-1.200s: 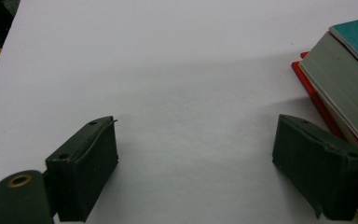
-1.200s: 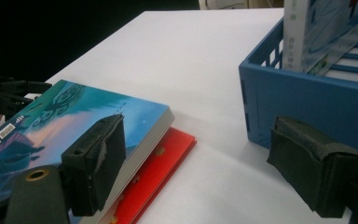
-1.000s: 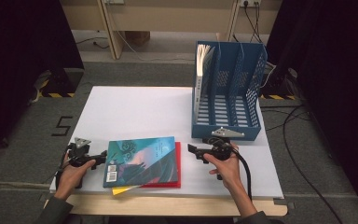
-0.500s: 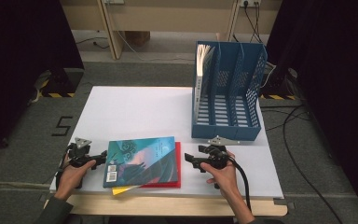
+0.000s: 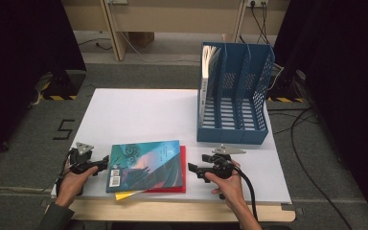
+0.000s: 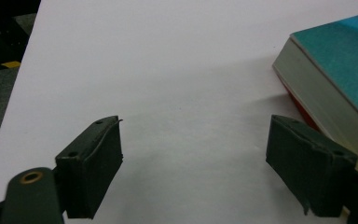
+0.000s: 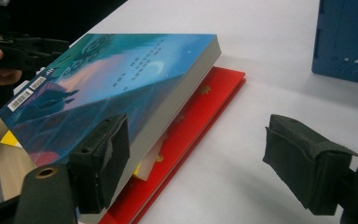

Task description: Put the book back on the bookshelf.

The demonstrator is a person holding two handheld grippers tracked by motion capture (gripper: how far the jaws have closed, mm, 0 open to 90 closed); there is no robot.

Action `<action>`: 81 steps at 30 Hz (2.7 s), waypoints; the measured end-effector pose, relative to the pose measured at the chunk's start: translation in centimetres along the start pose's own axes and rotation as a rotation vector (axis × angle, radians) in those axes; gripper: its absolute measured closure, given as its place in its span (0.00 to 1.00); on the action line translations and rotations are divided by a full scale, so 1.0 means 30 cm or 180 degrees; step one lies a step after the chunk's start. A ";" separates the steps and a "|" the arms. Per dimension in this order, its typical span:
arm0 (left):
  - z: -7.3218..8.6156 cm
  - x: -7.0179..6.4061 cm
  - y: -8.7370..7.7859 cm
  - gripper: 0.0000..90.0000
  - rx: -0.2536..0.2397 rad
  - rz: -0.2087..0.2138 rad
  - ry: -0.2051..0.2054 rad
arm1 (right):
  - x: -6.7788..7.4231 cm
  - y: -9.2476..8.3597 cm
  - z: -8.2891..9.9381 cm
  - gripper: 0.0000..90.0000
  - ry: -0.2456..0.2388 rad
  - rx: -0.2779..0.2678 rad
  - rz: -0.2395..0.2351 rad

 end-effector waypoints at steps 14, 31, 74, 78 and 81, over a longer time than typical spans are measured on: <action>0.012 -0.040 -0.038 0.33 0.0043 0.0021 0.0139 | -0.003 -0.001 0.019 0.25 0.0055 0.0022 -0.0003; 0.012 -0.094 -0.070 0.60 0.0087 0.0048 0.0258 | -0.004 0.008 0.028 0.26 0.0160 0.0033 -0.0069; 0.031 -0.185 -0.115 0.19 0.0149 0.0359 0.0445 | 0.018 0.035 0.060 0.24 0.0220 0.0155 -0.0182; 0.041 -0.195 -0.116 0.21 0.0179 0.0354 0.0509 | 0.028 0.046 0.064 0.23 0.0258 0.0166 -0.0246; 0.046 -0.205 -0.117 0.26 0.0174 0.0390 0.0475 | 0.035 0.055 0.067 0.22 0.0302 0.0179 -0.0312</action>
Point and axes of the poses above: each handheld gripper's, and its own axes: y roughly forward along the jaws, z roughly out of its underside, x roughly to its left, the point moved 5 cm from there along y, roughly forward along the jaws, and after that the axes turned 15 degrees about -y, right-handed, at the moved point
